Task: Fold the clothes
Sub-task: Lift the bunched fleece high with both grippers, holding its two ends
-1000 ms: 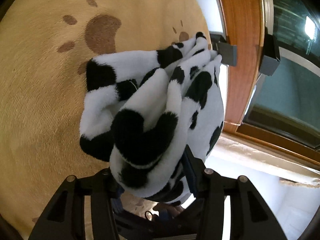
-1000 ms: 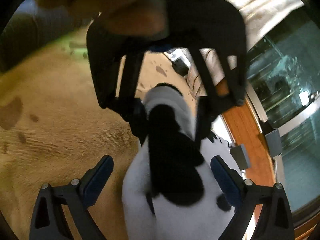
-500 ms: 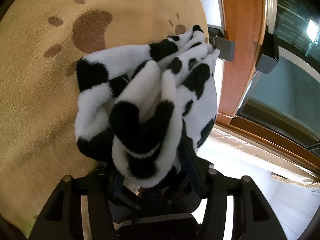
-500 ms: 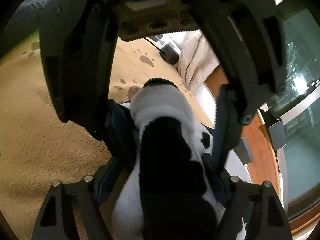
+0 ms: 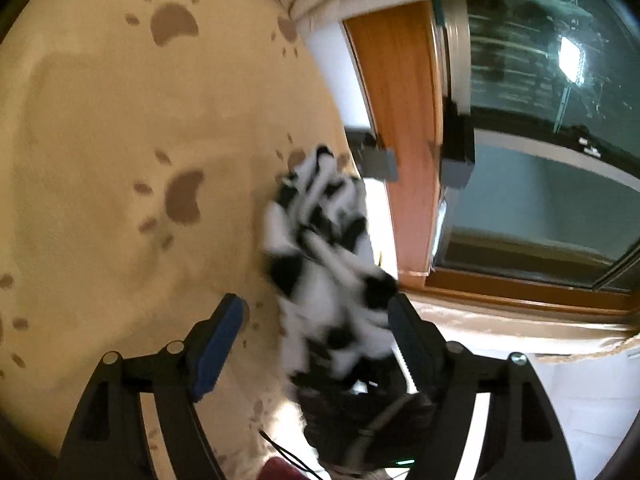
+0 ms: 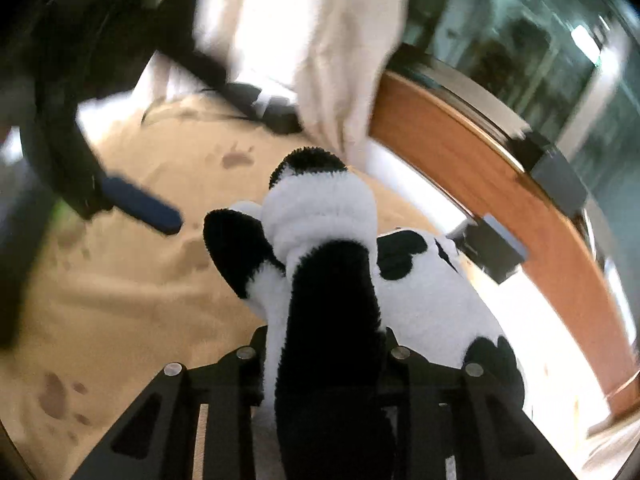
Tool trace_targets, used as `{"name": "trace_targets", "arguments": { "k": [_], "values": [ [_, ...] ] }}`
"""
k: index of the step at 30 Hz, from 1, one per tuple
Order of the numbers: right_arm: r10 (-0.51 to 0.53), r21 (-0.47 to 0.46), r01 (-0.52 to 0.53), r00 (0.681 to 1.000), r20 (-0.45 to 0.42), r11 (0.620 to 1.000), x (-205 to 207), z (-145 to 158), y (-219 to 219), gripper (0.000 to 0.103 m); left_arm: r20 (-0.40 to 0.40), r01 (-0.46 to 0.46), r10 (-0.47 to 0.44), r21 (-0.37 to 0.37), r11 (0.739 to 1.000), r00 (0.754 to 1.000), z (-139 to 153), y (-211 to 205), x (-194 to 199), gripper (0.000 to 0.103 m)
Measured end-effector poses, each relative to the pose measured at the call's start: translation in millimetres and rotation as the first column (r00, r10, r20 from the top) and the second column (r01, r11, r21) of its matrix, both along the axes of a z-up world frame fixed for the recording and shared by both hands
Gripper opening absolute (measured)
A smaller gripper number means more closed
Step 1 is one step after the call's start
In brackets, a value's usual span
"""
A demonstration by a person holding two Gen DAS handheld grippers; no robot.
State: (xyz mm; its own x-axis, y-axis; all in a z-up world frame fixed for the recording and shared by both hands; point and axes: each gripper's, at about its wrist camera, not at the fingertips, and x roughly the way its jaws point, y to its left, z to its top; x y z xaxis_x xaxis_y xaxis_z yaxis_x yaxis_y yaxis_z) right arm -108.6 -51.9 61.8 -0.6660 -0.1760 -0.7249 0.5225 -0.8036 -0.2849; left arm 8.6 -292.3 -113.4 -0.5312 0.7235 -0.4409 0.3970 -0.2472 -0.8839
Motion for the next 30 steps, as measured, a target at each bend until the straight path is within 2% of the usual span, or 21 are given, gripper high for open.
{"name": "trace_targets", "arguments": {
  "k": [5,10,14,18,21,24,26,27,30],
  "values": [
    [-0.081,-0.167,0.088,0.995,0.051,0.982,-12,36,29,0.030,-0.026,-0.004,0.006,0.060,0.998,1.000,-35,11,-13,0.079],
    [-0.139,-0.313,0.172,0.982,0.126,0.934,-43,67,70,0.030,-0.113,-0.035,0.058,0.193,0.981,0.992,-69,43,-39,0.079],
    [-0.165,-0.383,0.214,0.974,0.158,0.898,-48,85,94,0.030,-0.188,-0.081,0.126,0.233,0.969,0.974,-78,60,-65,0.079],
    [-0.178,-0.428,0.238,0.968,0.177,0.872,-54,96,110,0.030,-0.286,-0.112,0.180,0.237,0.965,0.941,-68,72,-92,0.079],
    [-0.179,-0.436,0.237,0.969,0.169,0.868,-49,101,114,0.030,-0.347,-0.134,0.247,0.318,0.939,0.905,-70,85,-113,0.079],
    [-0.183,-0.449,0.239,0.969,0.165,0.861,-45,104,120,0.030,-0.414,-0.178,0.325,0.355,0.918,0.850,-72,91,-122,0.081],
    [-0.194,-0.467,0.251,0.967,0.166,0.848,-46,106,129,0.030,-0.486,-0.193,0.348,0.341,0.920,0.801,-70,93,-124,0.082],
    [-0.202,-0.480,0.260,0.965,0.169,0.838,-46,107,135,0.030,-0.531,-0.184,0.335,0.317,0.930,0.779,-67,96,-126,0.082],
    [-0.227,-0.524,0.288,0.957,0.180,0.802,-46,114,157,0.030,-0.652,-0.111,0.228,0.216,0.970,0.723,-51,103,-131,0.084]
  ]
}}
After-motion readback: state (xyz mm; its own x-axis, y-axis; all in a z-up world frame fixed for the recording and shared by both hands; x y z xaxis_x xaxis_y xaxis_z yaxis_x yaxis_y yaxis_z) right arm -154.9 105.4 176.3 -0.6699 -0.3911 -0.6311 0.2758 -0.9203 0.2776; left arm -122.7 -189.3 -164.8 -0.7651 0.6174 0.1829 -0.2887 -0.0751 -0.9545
